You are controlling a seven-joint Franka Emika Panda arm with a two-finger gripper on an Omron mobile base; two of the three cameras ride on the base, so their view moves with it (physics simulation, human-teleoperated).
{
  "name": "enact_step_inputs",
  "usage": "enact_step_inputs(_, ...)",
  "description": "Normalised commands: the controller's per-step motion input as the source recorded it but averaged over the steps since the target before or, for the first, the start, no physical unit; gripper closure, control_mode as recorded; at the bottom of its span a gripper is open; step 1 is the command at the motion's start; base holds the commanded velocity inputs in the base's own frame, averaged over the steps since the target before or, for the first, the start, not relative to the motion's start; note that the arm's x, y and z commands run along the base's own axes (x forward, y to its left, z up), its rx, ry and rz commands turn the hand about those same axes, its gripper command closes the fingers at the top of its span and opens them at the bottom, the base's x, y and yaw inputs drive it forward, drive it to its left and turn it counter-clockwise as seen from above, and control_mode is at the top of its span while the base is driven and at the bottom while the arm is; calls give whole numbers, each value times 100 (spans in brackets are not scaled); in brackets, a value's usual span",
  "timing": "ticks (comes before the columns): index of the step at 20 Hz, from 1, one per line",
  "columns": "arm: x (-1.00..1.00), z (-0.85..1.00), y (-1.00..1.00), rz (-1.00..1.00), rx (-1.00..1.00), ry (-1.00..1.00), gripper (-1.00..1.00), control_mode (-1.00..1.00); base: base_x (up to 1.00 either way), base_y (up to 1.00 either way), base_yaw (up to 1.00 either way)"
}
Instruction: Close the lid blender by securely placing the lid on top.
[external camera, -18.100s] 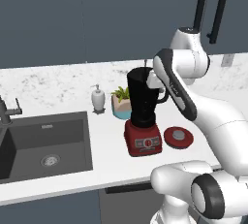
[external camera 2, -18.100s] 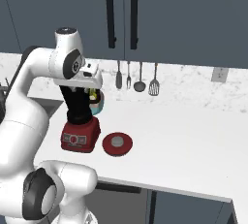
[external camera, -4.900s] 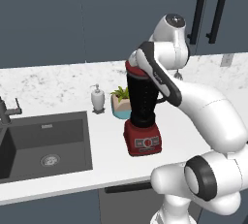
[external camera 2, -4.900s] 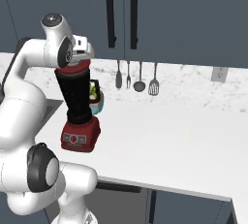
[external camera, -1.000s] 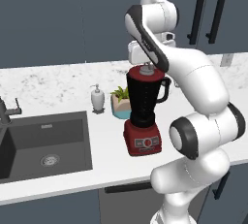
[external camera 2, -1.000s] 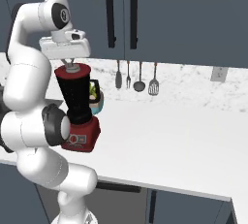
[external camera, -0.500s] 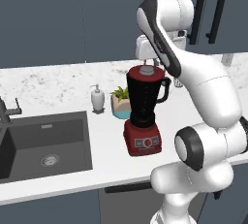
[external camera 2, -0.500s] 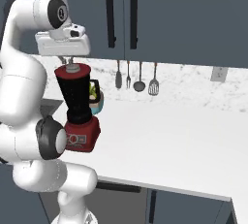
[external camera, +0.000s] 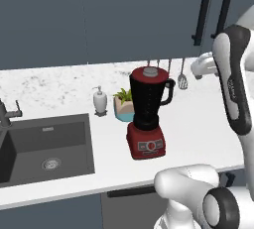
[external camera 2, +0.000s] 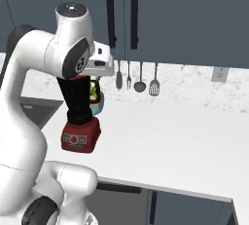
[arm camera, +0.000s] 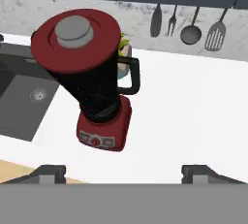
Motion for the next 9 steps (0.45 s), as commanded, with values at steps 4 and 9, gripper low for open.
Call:
enact_step_inputs(4, -100, 16, -100, 3, 14, -38, -100, -100, 0, 0, 0)
enact_step_inputs(9, -100, 78, -96, 5, 10, -46, -100, -100, 0, 0, 0)
